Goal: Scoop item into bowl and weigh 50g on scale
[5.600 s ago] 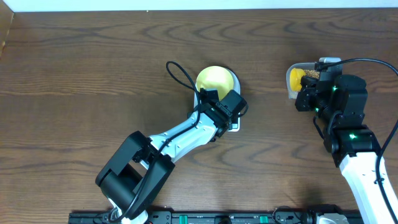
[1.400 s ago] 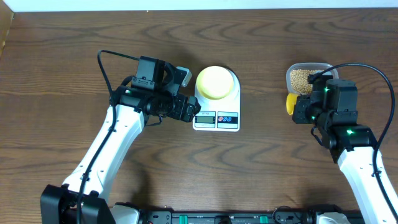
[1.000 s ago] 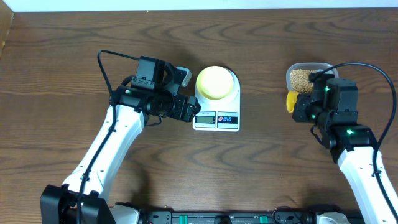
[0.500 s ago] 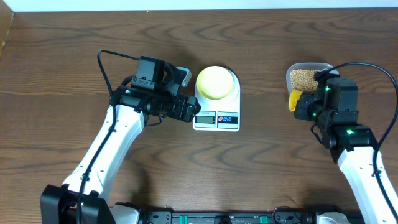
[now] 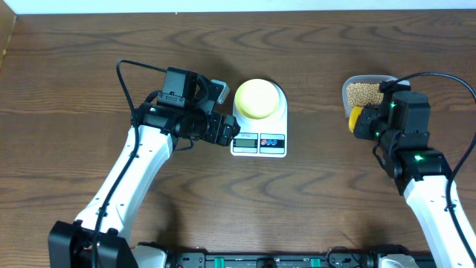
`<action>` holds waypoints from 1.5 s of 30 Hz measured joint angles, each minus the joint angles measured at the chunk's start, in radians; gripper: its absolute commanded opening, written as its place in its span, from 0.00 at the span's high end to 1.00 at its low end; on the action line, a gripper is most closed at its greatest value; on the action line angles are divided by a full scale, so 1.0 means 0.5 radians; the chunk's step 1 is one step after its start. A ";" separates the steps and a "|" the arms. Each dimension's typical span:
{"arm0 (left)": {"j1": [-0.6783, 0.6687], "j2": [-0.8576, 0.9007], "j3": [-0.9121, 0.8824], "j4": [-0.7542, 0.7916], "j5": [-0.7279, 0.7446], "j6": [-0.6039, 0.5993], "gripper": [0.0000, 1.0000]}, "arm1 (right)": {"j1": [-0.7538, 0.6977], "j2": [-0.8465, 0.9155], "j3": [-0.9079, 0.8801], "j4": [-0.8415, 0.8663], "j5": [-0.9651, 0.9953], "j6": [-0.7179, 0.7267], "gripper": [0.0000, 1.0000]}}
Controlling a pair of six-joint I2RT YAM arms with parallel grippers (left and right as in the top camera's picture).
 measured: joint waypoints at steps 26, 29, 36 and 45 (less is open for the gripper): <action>0.000 0.000 0.000 0.000 0.000 0.001 0.11 | -0.002 0.049 0.000 0.175 0.106 0.046 0.99; 0.000 0.000 0.000 0.000 0.000 0.001 0.11 | -0.002 0.085 0.001 0.245 0.105 0.040 0.99; 0.000 0.000 -0.004 0.106 -0.005 0.008 0.11 | -0.002 0.139 0.002 0.269 0.108 -0.001 0.99; 0.000 0.000 -0.004 0.415 -0.008 0.003 0.11 | -0.041 0.140 0.002 0.298 0.113 -0.049 0.99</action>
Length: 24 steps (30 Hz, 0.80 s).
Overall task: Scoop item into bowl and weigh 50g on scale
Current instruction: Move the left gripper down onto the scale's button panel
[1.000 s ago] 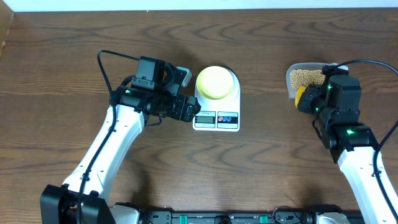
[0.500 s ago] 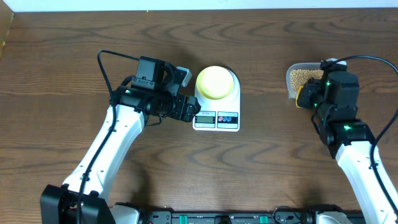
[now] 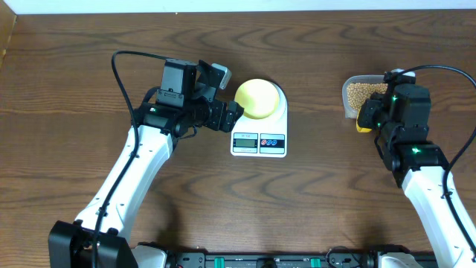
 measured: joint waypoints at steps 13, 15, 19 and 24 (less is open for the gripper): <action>-0.374 0.147 0.000 -0.012 -0.327 -0.019 0.11 | 0.000 0.000 0.000 0.001 0.001 -0.007 0.99; -0.414 0.182 0.000 -0.021 -0.388 -0.019 0.11 | 0.000 0.000 0.000 0.001 0.001 -0.007 0.99; -0.434 0.246 0.000 -0.039 -0.464 -0.037 0.11 | 0.000 0.000 0.000 0.001 0.001 -0.007 0.99; -0.434 0.262 0.000 -0.051 -0.591 -0.168 0.02 | 0.000 0.000 0.000 0.001 0.001 -0.007 0.99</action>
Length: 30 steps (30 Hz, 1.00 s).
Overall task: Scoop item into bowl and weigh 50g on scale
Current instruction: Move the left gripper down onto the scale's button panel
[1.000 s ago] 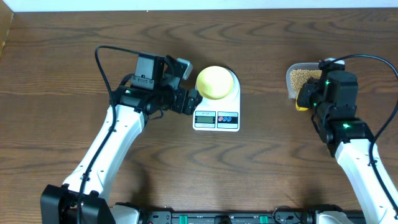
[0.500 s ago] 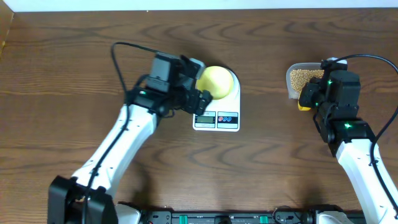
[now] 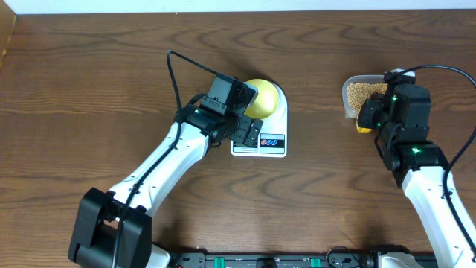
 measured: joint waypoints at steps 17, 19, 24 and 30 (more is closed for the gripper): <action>-0.178 0.023 0.000 -0.092 -0.241 -0.303 0.02 | 0.000 0.000 0.000 -0.001 0.000 0.000 0.99; -0.192 0.028 0.000 -0.140 -0.241 -0.311 0.02 | 0.000 0.000 0.000 -0.001 0.000 0.000 0.99; -0.198 0.037 0.000 -0.226 -0.272 -0.343 0.03 | 0.000 0.000 0.000 -0.001 0.001 0.000 0.99; -0.198 0.040 0.000 -0.211 -0.332 -0.410 0.02 | 0.000 0.000 0.000 -0.002 0.000 -0.024 0.99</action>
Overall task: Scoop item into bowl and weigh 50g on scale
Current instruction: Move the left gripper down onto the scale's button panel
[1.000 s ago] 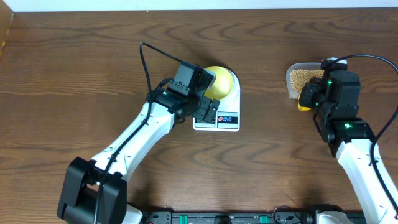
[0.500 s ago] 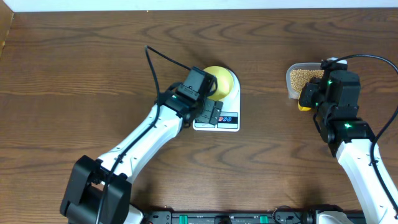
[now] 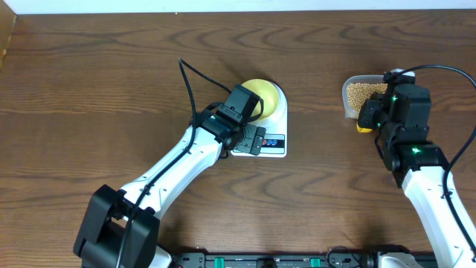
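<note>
A white scale (image 3: 277, 119) stands mid-table with a yellow bowl (image 3: 269, 95) on its platform. My left gripper (image 3: 255, 140) hangs over the scale's front panel, covering the display. Its dark fingers look shut with nothing between them, and the wrist hides the bowl's left rim. At the right, a clear container of tan grains (image 3: 357, 92) sits on the table. My right gripper (image 3: 367, 117) is at the container's near edge, shut on a yellow scoop (image 3: 362, 125), of which only a small part shows.
The scale's coloured buttons (image 3: 272, 141) show just right of my left fingers. Black cables arc off both arms. A pale wall edge runs along the table's far side.
My left arm has shifted slightly right and toward the front, so its gripper now sits lower over the scale's display. The right arm, scoop and container are unchanged.
First my left gripper was at the scale's left front corner, and the right held the scoop just below the container. Then the left stood beside the bowl's left side, and the right was at the container's edge. The left then came over the scale and now covers its display.
</note>
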`<action>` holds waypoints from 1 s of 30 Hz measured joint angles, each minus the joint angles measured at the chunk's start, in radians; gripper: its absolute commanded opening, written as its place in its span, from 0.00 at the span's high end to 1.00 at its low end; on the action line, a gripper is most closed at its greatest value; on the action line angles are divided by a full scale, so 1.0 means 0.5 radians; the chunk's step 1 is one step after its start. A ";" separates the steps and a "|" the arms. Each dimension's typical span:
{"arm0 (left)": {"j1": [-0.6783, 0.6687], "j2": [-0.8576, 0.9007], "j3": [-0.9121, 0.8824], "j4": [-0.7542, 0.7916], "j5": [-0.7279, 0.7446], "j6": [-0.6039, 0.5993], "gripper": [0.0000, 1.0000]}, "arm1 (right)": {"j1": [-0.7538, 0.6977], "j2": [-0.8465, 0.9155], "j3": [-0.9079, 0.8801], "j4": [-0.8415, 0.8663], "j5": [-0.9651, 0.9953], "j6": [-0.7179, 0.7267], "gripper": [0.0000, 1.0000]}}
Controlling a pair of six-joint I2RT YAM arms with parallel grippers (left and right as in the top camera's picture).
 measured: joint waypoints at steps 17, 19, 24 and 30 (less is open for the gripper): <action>-0.092 0.221 -0.001 0.148 -0.013 -0.014 0.03 | 0.000 0.000 0.000 0.001 0.001 -0.021 0.99; -0.092 0.221 -0.001 0.157 -0.013 -0.014 0.02 | 0.000 0.000 0.000 0.001 0.001 -0.021 0.99; -0.092 0.221 -0.001 0.169 -0.013 -0.015 0.02 | 0.000 0.000 0.000 0.001 0.001 -0.021 0.99; -0.092 0.221 -0.001 0.170 -0.088 -0.091 0.02 | 0.000 0.000 0.000 0.000 0.002 -0.021 0.99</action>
